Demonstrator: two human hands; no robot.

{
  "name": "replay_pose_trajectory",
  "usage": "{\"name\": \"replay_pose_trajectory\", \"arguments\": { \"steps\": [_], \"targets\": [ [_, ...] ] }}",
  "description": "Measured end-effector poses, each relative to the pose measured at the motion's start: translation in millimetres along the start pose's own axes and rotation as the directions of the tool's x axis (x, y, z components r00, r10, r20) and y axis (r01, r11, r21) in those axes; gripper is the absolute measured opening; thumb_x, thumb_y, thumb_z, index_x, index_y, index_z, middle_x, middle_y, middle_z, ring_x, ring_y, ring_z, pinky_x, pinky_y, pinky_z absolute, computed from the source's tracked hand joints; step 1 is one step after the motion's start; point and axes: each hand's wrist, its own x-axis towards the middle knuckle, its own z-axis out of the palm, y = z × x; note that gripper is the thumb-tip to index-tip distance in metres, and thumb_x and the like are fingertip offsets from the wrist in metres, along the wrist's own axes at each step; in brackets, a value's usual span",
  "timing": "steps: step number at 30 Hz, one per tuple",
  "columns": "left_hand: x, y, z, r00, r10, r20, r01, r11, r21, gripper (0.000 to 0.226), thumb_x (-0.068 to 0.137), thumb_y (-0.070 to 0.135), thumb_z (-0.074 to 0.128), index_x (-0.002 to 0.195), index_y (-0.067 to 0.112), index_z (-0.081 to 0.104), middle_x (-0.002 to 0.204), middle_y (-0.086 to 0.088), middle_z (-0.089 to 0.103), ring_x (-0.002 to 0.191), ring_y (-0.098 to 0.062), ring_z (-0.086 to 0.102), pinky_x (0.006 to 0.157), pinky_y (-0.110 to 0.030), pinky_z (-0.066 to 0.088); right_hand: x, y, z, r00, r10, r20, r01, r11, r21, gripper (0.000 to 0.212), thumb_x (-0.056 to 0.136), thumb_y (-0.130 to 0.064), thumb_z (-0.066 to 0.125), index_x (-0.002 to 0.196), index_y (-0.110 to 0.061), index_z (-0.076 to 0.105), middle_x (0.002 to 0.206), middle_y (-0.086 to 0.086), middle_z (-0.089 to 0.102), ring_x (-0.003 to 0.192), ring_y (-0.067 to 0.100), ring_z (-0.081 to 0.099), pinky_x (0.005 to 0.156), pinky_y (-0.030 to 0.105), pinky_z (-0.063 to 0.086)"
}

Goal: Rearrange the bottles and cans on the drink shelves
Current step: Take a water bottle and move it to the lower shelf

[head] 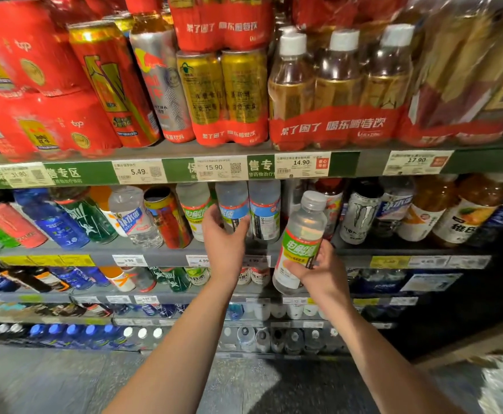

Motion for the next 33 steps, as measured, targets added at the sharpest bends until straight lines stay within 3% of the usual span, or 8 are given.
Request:
{"name": "replay_pose_trajectory", "arguments": {
  "steps": [3, 6, 12, 14, 17, 20, 27, 33],
  "targets": [
    [7.7, -7.9, 12.6, 1.000, -0.006, 0.005, 0.006, 0.992, 0.124, 0.080, 0.075, 0.037, 0.085, 0.140, 0.013, 0.046, 0.134, -0.004, 0.059, 0.122, -0.022, 0.059, 0.104, -0.046, 0.050, -0.9, 5.4, -3.7, 1.000, 0.009, 0.018, -0.009, 1.000, 0.013, 0.056, 0.069, -0.016, 0.091, 0.113, -0.030, 0.058, 0.103, -0.016, 0.072, 0.085, -0.013, 0.066, 0.081, 0.020, 0.051],
    [14.0, -13.2, 17.4, 1.000, -0.001, -0.025, 0.005, 0.982, 0.189, 0.083, 0.072, 0.037, 0.088, 0.140, 0.012, 0.047, 0.134, -0.004, 0.060, 0.122, -0.023, 0.059, 0.102, -0.046, 0.050, -1.5, 9.4, -8.5, 1.000, 0.010, 0.028, -0.011, 1.000, 0.007, 0.057, 0.067, -0.018, 0.091, 0.112, -0.033, 0.059, 0.104, -0.014, 0.073, 0.092, -0.004, 0.069, 0.089, 0.030, 0.056],
    [-17.3, 4.3, 23.0, 0.954, 0.204, -0.218, -0.162, 0.967, 0.197, 0.044, 0.079, 0.023, 0.084, 0.109, 0.009, 0.054, 0.102, -0.002, 0.054, 0.091, -0.012, 0.049, 0.084, -0.031, 0.046, -3.0, 12.1, -14.0, 0.999, -0.033, 0.004, 0.033, 0.999, -0.019, 0.054, 0.069, -0.017, 0.091, 0.111, -0.029, 0.060, 0.100, -0.012, 0.074, 0.089, -0.001, 0.071, 0.088, 0.035, 0.059],
    [-30.6, 7.0, 35.0, 0.969, 0.201, -0.141, -0.176, 0.969, 0.175, 0.041, 0.081, 0.025, 0.083, 0.111, 0.011, 0.058, 0.103, 0.000, 0.059, 0.092, -0.012, 0.056, 0.083, -0.028, 0.048, -1.2, 14.0, -16.0, 0.999, -0.032, -0.011, 0.032, 0.999, -0.033, 0.054, 0.068, -0.021, 0.091, 0.112, -0.028, 0.061, 0.102, -0.010, 0.075, 0.091, 0.002, 0.071, 0.088, 0.037, 0.059],
    [-31.7, 5.1, 51.9, 0.987, 0.147, -0.064, -0.135, 0.979, 0.155, 0.058, 0.082, 0.027, 0.082, 0.132, 0.014, 0.057, 0.125, 0.001, 0.063, 0.114, -0.012, 0.060, 0.093, -0.020, 0.047, 1.4, 16.7, -20.8, 0.999, -0.038, -0.026, 0.036, 0.996, -0.080, 0.055, 0.068, -0.026, 0.090, 0.114, -0.029, 0.060, 0.104, -0.012, 0.072, 0.092, 0.001, 0.069, 0.086, 0.034, 0.058],
    [-31.7, 4.6, 64.8, 0.982, 0.167, -0.087, -0.144, 0.963, 0.228, 0.077, 0.080, 0.029, 0.083, 0.146, 0.012, 0.046, 0.138, -0.005, 0.056, 0.131, -0.021, 0.053, 0.104, -0.033, 0.047, 0.2, 19.8, -28.6, 0.997, -0.064, -0.052, 0.059, 0.994, -0.088, 0.053, 0.070, -0.021, 0.089, 0.114, -0.029, 0.061, 0.100, -0.017, 0.071, 0.087, -0.008, 0.066, 0.079, 0.025, 0.054],
    [-22.2, 1.9, 83.5, 0.991, 0.098, -0.093, -0.075, 0.971, 0.227, 0.077, 0.073, 0.037, 0.086, 0.138, 0.016, 0.050, 0.129, -0.004, 0.066, 0.120, -0.022, 0.062, 0.098, -0.044, 0.052, -7.2, 30.8, -50.4, 0.979, -0.167, -0.113, 0.158, 0.983, -0.089, 0.054, 0.070, -0.003, 0.087, 0.104, -0.035, 0.060, 0.093, -0.025, 0.072, 0.089, -0.006, 0.068, 0.076, 0.010, 0.051],
    [-29.8, 4.4, 97.4, 0.992, 0.125, 0.015, -0.125, 0.975, 0.186, 0.070, 0.066, 0.039, 0.090, 0.123, 0.032, 0.050, 0.118, 0.005, 0.069, 0.107, -0.015, 0.067, 0.090, -0.041, 0.057, -9.2, 36.0, -65.6, 0.970, -0.175, -0.168, 0.161, 0.982, -0.094, 0.049, 0.071, -0.016, 0.089, 0.111, -0.024, 0.062, 0.101, -0.011, 0.073, 0.091, 0.001, 0.070, 0.078, 0.026, 0.055]
  ]
}}
